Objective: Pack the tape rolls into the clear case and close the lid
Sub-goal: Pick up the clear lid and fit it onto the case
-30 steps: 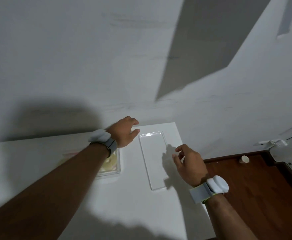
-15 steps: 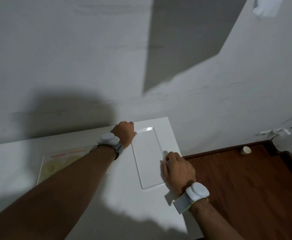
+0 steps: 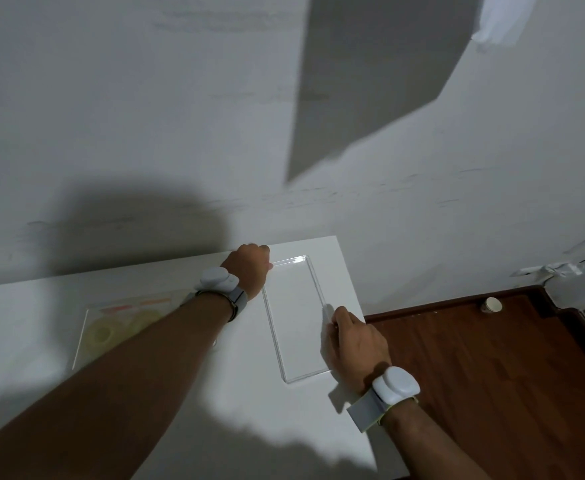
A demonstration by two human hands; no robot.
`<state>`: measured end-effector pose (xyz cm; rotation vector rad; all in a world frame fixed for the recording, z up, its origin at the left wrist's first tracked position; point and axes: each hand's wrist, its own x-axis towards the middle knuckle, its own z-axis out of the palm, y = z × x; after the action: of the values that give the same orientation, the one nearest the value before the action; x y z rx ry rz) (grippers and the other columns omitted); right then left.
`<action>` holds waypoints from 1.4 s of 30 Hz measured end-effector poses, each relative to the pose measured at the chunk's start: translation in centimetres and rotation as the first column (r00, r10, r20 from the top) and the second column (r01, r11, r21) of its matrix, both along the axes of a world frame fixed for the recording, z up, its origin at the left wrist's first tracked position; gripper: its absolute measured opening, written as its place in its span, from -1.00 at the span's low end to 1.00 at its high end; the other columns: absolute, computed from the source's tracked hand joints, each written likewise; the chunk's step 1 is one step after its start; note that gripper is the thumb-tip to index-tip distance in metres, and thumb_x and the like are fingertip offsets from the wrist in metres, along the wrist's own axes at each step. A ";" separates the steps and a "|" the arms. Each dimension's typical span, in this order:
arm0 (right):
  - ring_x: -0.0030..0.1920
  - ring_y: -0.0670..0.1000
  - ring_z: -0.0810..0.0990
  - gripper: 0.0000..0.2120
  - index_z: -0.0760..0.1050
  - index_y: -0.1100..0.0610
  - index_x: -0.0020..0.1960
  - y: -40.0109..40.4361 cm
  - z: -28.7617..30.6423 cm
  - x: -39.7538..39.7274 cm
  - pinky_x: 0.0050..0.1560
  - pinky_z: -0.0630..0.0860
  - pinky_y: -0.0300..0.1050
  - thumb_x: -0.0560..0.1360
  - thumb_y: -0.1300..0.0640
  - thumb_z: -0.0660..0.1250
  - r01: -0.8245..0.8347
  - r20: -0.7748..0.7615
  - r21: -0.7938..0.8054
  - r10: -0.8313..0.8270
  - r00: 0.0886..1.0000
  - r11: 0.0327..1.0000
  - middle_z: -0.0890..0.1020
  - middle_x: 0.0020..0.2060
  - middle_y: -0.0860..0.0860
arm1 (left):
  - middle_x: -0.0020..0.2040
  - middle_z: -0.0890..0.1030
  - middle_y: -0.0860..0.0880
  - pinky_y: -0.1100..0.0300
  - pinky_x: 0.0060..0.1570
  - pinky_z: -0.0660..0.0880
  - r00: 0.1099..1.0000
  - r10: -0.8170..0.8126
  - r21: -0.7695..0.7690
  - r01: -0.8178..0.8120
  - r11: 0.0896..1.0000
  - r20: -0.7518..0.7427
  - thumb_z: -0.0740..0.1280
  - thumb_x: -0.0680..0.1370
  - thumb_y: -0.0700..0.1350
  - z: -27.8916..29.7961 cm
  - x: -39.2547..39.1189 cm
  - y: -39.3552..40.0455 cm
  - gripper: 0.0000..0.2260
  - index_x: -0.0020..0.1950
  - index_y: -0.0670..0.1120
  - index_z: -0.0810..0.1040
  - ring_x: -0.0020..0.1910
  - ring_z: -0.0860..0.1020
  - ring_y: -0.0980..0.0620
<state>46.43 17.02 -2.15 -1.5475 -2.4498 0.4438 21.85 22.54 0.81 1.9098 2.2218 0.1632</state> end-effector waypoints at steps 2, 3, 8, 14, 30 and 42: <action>-0.32 0.18 0.58 -0.88 0.18 0.00 -0.09 0.0 0.3 0.1 -0.37 0.29 -0.10 0.58 0.02 0.09 -0.014 -0.036 -0.033 0.013 0.999 0.999 0.60 -0.23 0.02 | 0.02 0.59 -0.18 0.01 -0.04 0.45 1.000 0.002 0.031 -0.002 1.000 0.005 0.26 0.66 -0.06 0.4 -0.3 -0.3 -0.79 0.05 -0.20 0.55 0.05 0.55 -0.18; -0.30 0.18 0.58 -0.88 0.18 0.00 -0.09 0.0 0.5 0.1 -0.37 0.29 -0.10 0.58 0.01 0.09 -0.019 -0.050 -0.040 0.017 0.999 0.999 0.60 -0.23 0.02 | 0.01 0.59 -0.18 0.02 -0.03 0.45 1.000 0.002 0.046 -0.002 0.999 0.003 0.26 0.66 -0.06 0.6 -0.4 -0.5 -0.79 0.06 -0.20 0.55 0.04 0.55 -0.17; -0.31 0.20 0.57 -0.87 0.21 0.02 -0.09 -0.1 2.4 -0.8 -0.39 0.28 -0.09 0.58 0.01 0.11 -0.045 -0.072 0.001 0.045 0.996 0.999 0.59 -0.28 0.02 | 0.01 0.59 -0.13 0.06 -0.07 0.40 0.998 0.060 0.083 -0.063 0.995 0.034 0.26 0.65 -0.03 2.5 -1.6 -1.5 -0.80 0.03 -0.15 0.56 0.02 0.54 -0.13; -0.41 0.15 0.49 -0.85 0.22 0.02 -0.12 -1.7 5.2 -4.3 -0.44 0.17 -0.10 0.56 0.06 0.18 -0.083 -0.106 0.073 0.091 0.990 0.994 0.53 -0.39 -0.01 | -0.07 0.60 -0.10 0.02 -0.05 0.48 0.979 0.131 0.139 -0.153 0.978 0.157 0.30 0.62 -0.04 6.6 -4.9 -4.8 -0.82 -0.04 -0.14 0.57 -0.04 0.55 -0.13; -0.45 0.10 0.43 -0.85 0.26 0.06 -0.15 -8.3 7.1 -12.6 -0.46 0.39 0.00 0.56 0.07 0.17 -0.093 -0.209 0.071 0.106 0.972 0.993 0.47 -0.43 -0.03 | -0.10 0.56 -0.01 0.07 -0.04 0.51 0.921 0.146 0.314 -0.268 0.911 0.362 0.38 0.58 -0.07 8.6 -13.0 -13.2 -0.89 -0.01 -0.09 0.61 -0.14 0.55 0.02; -0.47 0.14 0.45 -0.83 0.26 0.06 -0.19 -9.8 6.9 -15.1 -0.44 0.37 -0.03 0.56 0.08 0.18 0.061 -0.262 0.100 -0.033 0.965 0.993 0.50 -0.46 -0.03 | 0.06 0.62 0.02 0.15 -0.11 0.57 0.402 0.150 0.058 -0.460 0.886 0.903 0.42 0.56 0.04 3.2 -11.2 -19.7 -0.61 0.31 0.18 0.35 -0.14 0.68 0.08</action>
<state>31.38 7.19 4.74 -1.4034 -2.1963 0.4660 10.68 2.82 3.99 0.9797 1.7457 1.3152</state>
